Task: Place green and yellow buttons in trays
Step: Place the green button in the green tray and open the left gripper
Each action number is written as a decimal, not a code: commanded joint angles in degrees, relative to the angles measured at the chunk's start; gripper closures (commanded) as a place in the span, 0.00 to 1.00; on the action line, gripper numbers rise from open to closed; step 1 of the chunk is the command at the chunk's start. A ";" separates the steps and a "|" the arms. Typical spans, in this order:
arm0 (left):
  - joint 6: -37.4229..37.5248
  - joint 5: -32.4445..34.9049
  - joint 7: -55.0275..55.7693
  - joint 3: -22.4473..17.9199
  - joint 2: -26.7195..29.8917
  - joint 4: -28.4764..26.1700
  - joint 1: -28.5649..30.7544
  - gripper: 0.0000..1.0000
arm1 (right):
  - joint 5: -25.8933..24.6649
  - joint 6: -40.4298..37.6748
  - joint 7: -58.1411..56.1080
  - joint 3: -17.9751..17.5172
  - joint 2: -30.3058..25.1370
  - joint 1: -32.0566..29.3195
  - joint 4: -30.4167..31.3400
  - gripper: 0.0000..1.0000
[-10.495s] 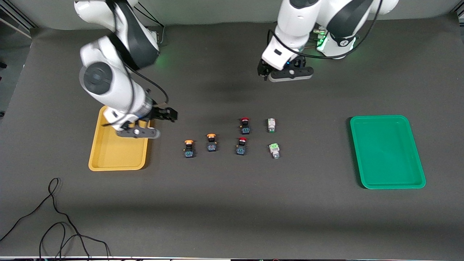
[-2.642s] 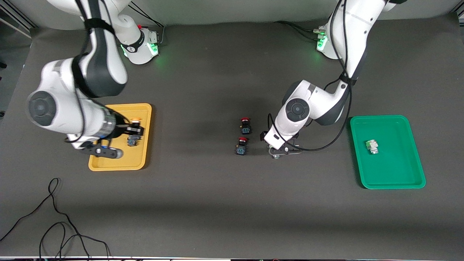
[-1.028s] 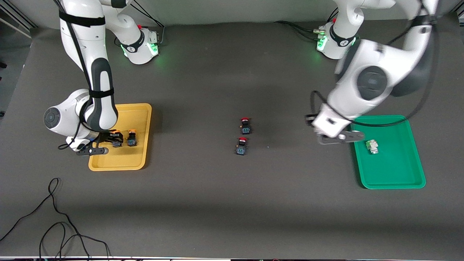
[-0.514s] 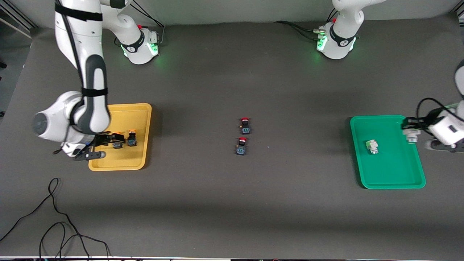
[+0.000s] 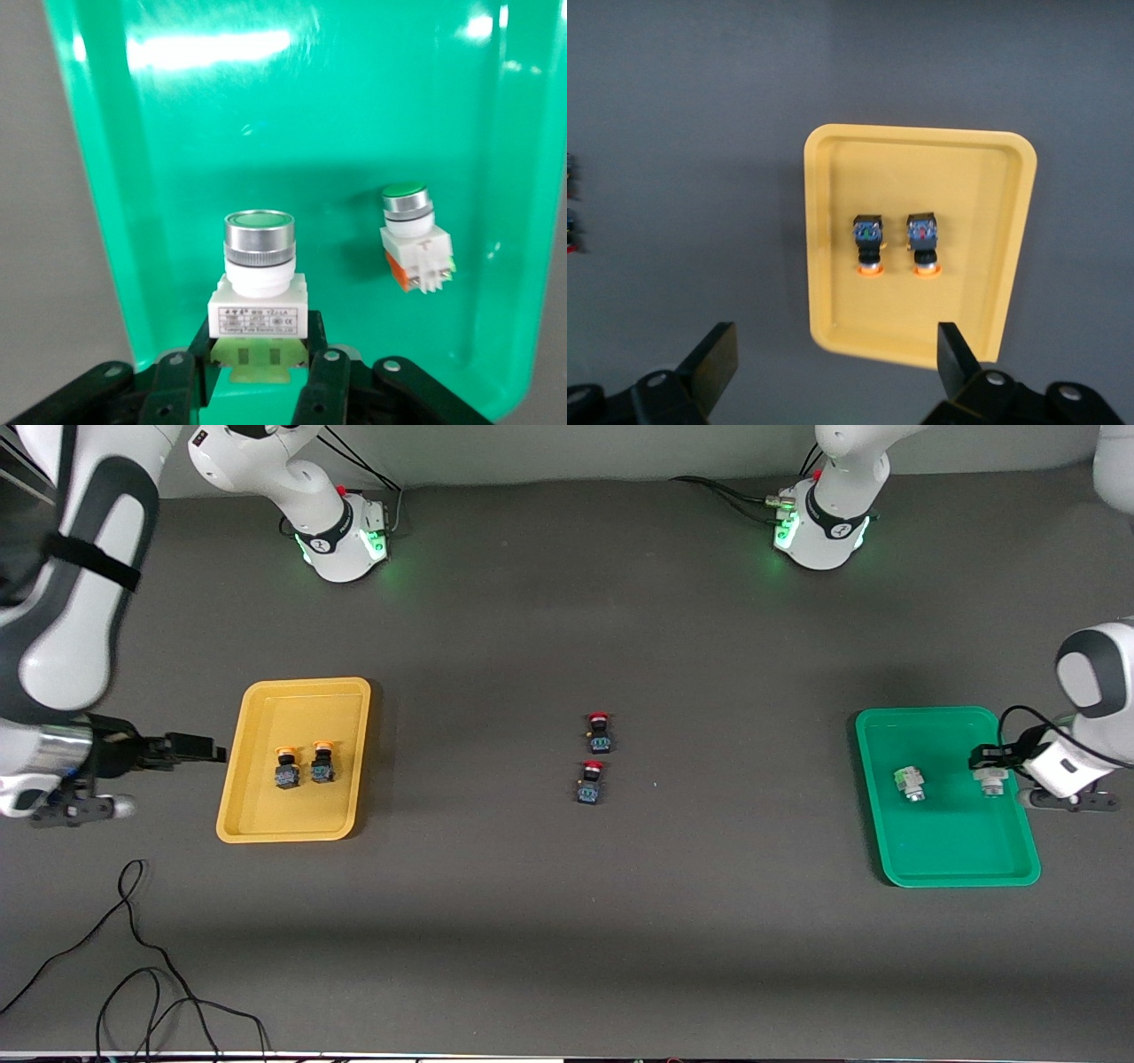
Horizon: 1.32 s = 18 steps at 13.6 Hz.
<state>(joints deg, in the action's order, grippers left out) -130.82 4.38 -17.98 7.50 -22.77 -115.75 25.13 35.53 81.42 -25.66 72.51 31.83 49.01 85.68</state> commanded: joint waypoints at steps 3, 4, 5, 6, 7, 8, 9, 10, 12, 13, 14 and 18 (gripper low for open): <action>-6.45 0.72 -0.04 0.76 -2.97 -0.79 0.62 0.35 | -4.05 -13.46 6.85 4.66 0.60 -0.23 -14.29 0.00; -7.51 0.72 0.14 0.76 -3.59 -0.62 0.71 0.01 | -5.98 -14.52 6.85 4.74 0.60 -0.23 -16.23 0.00; -7.87 0.72 0.14 0.76 -3.77 -0.44 0.71 0.01 | -6.96 -15.14 6.85 4.75 0.52 -0.23 -17.82 0.00; -7.52 0.72 0.14 0.76 -2.99 -0.44 0.71 0.01 | -7.14 -15.23 6.77 4.75 0.52 -0.32 -19.40 0.00; -6.56 0.72 -0.03 0.76 -1.76 0.35 0.62 0.01 | -7.15 -15.24 6.85 4.57 0.52 -0.23 -19.94 0.00; -5.33 0.72 -0.21 0.85 -0.27 0.88 0.36 0.01 | -7.15 -15.24 6.94 4.48 0.60 -0.06 -20.03 0.00; -2.19 0.72 -0.39 0.94 2.01 1.84 0.18 0.01 | -7.15 -15.24 8.16 4.57 0.52 1.16 -19.94 0.00; 1.93 0.72 -0.39 1.20 4.47 3.15 0.01 0.01 | -7.15 -15.24 10.52 4.74 0.52 2.39 -19.77 0.00; 11.42 0.72 -0.39 1.38 8.95 7.45 -2.01 0.00 | -7.15 -15.24 13.52 4.57 0.52 3.72 -19.85 0.00; 15.82 0.72 -0.30 1.38 10.54 9.82 -3.06 0.00 | -7.15 -15.24 14.06 4.57 0.52 4.42 -19.77 0.00; 19.51 0.72 -0.30 1.47 11.77 12.02 -3.86 0.00 | -7.15 -15.24 14.50 4.66 0.52 4.95 -19.77 0.00; 28.68 0.72 -0.48 1.56 17.05 17.14 -8.42 0.01 | -7.23 -15.24 14.41 2.47 0.34 2.77 -20.38 0.00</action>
<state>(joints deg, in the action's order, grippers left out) -105.23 4.43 -18.07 9.60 -7.40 -100.12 19.07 29.50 67.21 -12.15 76.59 32.28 53.78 66.70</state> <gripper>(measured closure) 0.004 0.000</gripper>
